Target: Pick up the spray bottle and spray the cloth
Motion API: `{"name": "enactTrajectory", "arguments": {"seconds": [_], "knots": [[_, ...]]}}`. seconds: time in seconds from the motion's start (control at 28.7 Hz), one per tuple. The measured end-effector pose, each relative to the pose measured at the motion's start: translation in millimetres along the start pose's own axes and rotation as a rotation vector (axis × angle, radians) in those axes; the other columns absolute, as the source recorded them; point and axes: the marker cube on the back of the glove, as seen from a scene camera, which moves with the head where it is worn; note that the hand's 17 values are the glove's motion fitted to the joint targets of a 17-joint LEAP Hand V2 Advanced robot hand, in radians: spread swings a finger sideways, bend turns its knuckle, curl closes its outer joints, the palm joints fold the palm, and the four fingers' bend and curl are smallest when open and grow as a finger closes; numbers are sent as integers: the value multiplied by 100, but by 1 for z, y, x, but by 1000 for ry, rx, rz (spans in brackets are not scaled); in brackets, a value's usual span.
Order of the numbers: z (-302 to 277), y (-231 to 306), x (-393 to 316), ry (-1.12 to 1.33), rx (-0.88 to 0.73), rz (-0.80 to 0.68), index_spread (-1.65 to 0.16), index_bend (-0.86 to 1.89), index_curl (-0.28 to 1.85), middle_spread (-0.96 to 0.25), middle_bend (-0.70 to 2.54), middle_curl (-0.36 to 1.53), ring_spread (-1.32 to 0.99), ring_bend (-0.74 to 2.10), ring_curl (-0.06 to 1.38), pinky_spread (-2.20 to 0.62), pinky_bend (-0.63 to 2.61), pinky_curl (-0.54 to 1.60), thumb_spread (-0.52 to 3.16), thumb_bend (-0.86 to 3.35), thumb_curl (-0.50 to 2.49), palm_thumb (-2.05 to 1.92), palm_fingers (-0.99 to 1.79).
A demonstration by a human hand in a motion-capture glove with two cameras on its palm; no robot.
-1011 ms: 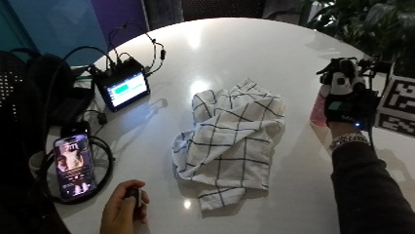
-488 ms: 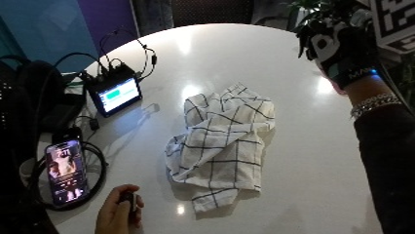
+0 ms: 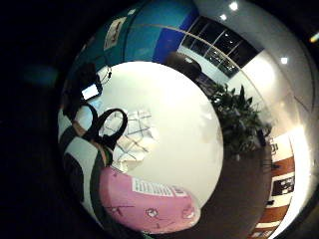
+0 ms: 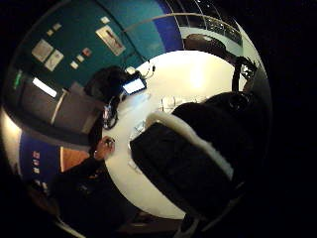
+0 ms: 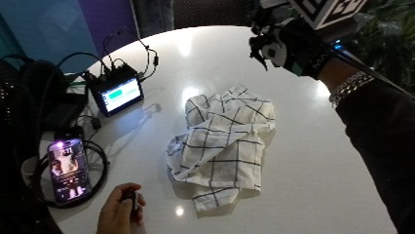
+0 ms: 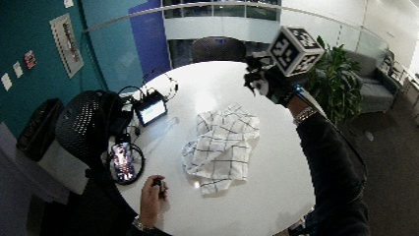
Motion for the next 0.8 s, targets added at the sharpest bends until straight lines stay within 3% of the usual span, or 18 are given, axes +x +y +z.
{"name": "enactTrajectory", "arguments": {"seconds": [0.24,0.45,0.8], "knots": [[40,-17,-30,154,-147,-180,-26,41,55,-20,76,57,-18,72,46,-30,43,38,126,-1,16,21,144],[94,3,-64,332,-340,-302,-25,41,56,-20,77,57,-18,73,46,-30,44,38,127,-1,16,21,143],[151,26,-79,415,-478,-368,-25,41,57,-20,78,57,-18,73,46,-30,43,38,127,-1,17,20,142]]}}
